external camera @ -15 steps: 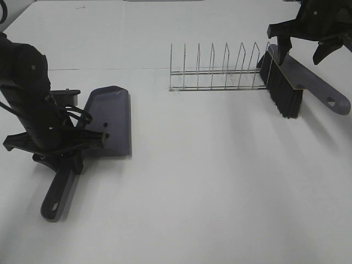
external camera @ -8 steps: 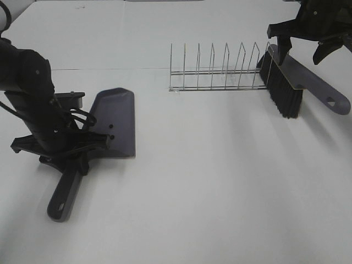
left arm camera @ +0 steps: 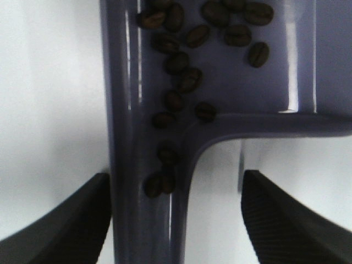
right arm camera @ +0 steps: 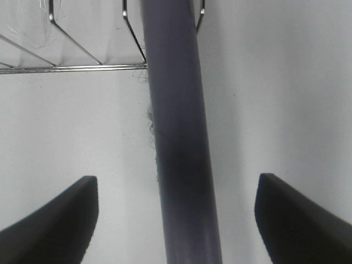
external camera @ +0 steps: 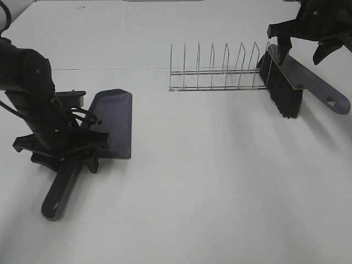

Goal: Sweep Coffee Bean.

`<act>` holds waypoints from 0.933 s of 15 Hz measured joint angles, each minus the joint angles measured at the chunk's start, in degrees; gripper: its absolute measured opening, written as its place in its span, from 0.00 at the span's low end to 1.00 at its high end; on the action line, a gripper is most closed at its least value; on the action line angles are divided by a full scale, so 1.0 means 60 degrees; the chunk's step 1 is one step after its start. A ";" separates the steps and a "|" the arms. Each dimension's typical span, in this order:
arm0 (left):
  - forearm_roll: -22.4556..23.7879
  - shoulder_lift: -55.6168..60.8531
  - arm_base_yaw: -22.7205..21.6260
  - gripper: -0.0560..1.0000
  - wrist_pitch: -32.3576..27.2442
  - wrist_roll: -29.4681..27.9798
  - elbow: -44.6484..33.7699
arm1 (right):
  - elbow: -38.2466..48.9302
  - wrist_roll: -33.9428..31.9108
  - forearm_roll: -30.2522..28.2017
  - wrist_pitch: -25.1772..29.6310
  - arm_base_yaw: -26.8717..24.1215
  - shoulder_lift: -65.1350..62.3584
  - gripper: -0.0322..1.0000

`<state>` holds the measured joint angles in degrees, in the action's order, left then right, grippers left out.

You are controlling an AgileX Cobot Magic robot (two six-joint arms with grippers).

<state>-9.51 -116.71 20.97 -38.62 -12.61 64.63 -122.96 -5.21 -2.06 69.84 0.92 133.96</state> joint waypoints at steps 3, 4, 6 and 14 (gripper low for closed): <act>0.0019 0.0621 0.0000 0.68 -0.0019 0.0029 0.0000 | 0.0000 0.0000 0.0000 0.0000 0.0000 0.0000 0.67; 0.0134 0.1079 0.0000 0.68 -0.0038 0.0029 0.0000 | 0.0000 0.0000 0.0000 0.0000 0.0000 0.0000 0.67; 0.0411 0.1996 0.0000 0.68 -0.0277 0.0029 0.0000 | 0.0000 0.0010 0.0000 0.0000 0.0000 -0.0019 0.67; 0.3333 0.4966 0.0000 0.68 -0.3638 -0.1098 -0.0010 | 0.0105 0.0229 0.0000 0.0010 0.0000 -0.0668 0.67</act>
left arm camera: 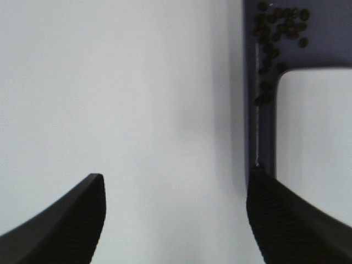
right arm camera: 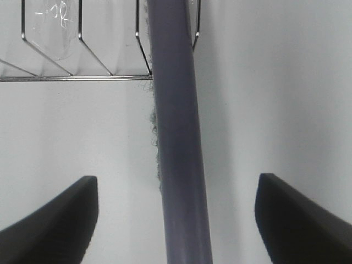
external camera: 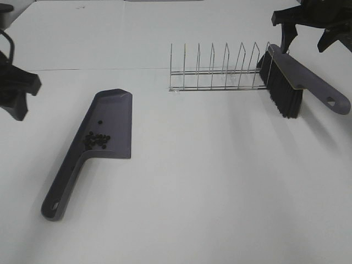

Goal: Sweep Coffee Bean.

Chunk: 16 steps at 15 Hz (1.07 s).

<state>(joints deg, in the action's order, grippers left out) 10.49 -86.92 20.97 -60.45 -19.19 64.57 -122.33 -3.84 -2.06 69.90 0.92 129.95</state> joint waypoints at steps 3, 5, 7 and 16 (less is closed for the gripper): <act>0.0210 0.1165 0.0000 0.68 -0.1394 -0.0105 0.0000 | 0.0602 0.0010 0.0000 -0.0019 0.0000 -0.0821 0.67; -0.0019 0.2015 0.0000 0.68 -0.1499 -0.0019 -0.0181 | 0.1327 0.0010 0.0010 -0.0019 0.0000 -0.1471 0.67; -0.0258 0.3056 0.0000 0.68 -0.1547 -0.0010 -0.0840 | 0.2387 0.0010 0.0076 -0.0019 0.0000 -0.2292 0.67; -0.0802 0.9377 0.0000 0.68 -0.1623 0.1165 -0.4689 | 0.9750 0.0267 0.0430 -0.0516 0.0000 -0.8126 0.67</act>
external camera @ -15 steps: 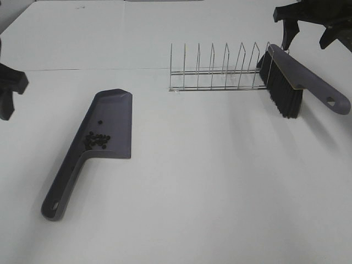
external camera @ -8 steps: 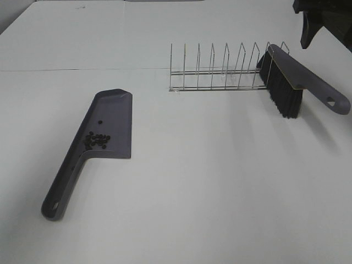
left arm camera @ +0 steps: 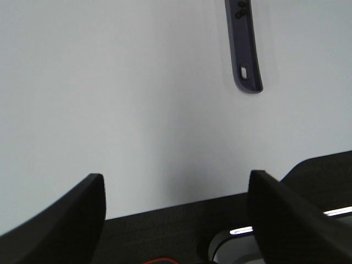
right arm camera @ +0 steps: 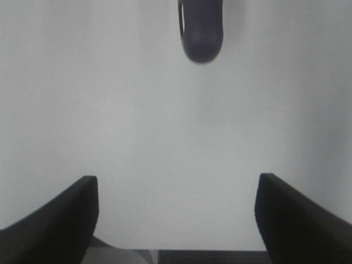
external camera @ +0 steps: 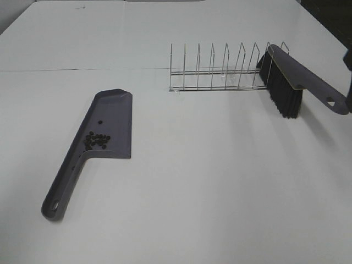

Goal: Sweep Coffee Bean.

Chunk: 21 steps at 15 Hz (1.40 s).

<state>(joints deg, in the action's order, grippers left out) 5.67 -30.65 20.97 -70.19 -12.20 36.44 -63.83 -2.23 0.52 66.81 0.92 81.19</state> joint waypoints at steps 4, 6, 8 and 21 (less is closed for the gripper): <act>-0.0095 0.2445 0.0000 0.68 0.0201 0.0267 -0.0583 | 0.2683 0.0000 0.0057 -0.0076 0.0000 -0.2769 0.67; -0.0153 0.3762 0.0000 0.68 0.0239 0.0917 -0.0859 | 0.4307 0.0000 0.0057 -0.0363 0.0000 -0.5462 0.67; -0.0229 0.4068 0.0000 0.68 0.0430 0.1222 -0.0888 | 0.5109 0.0229 0.0057 -0.0859 0.0000 -0.7534 0.67; -0.1327 0.4078 0.0000 0.68 0.1518 0.2540 -0.1270 | 0.5796 0.1814 0.1127 -0.0917 0.0000 -1.3579 0.67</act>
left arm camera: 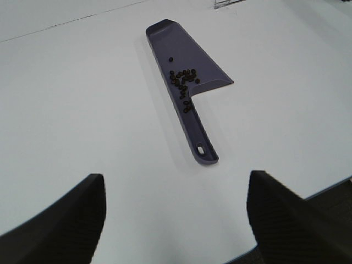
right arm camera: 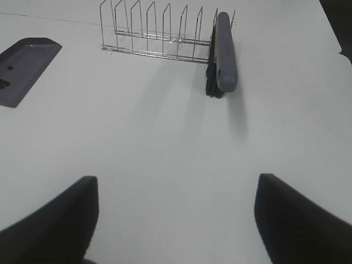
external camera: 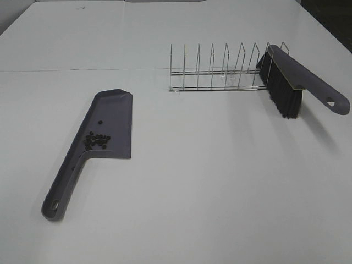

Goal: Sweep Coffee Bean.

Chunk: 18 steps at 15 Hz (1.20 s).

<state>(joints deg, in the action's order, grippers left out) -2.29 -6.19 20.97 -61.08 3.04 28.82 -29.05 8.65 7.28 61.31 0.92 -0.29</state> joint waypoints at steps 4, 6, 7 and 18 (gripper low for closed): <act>-0.0220 0.0000 0.0000 0.68 0.0010 0.0315 -0.0029 | 0.0000 -0.0229 -0.0286 -0.0029 0.0000 0.0019 0.67; -0.0229 0.0000 0.0000 0.68 0.0010 0.0334 -0.0029 | 0.0000 -0.0306 -0.0306 -0.0029 0.0000 0.0019 0.67; -0.0229 0.0000 0.0000 0.68 0.0010 0.0334 -0.0029 | 0.0000 -0.0306 -0.0306 -0.0029 0.0000 0.0019 0.67; -0.0229 0.0181 -0.1022 0.68 0.0010 0.0334 -0.0048 | 0.0000 -0.0306 -0.0306 -0.0029 0.0000 0.0019 0.67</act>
<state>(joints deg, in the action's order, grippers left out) -3.67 -5.10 14.84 -61.02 5.04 28.53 -29.05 6.82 5.44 61.13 0.92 -0.17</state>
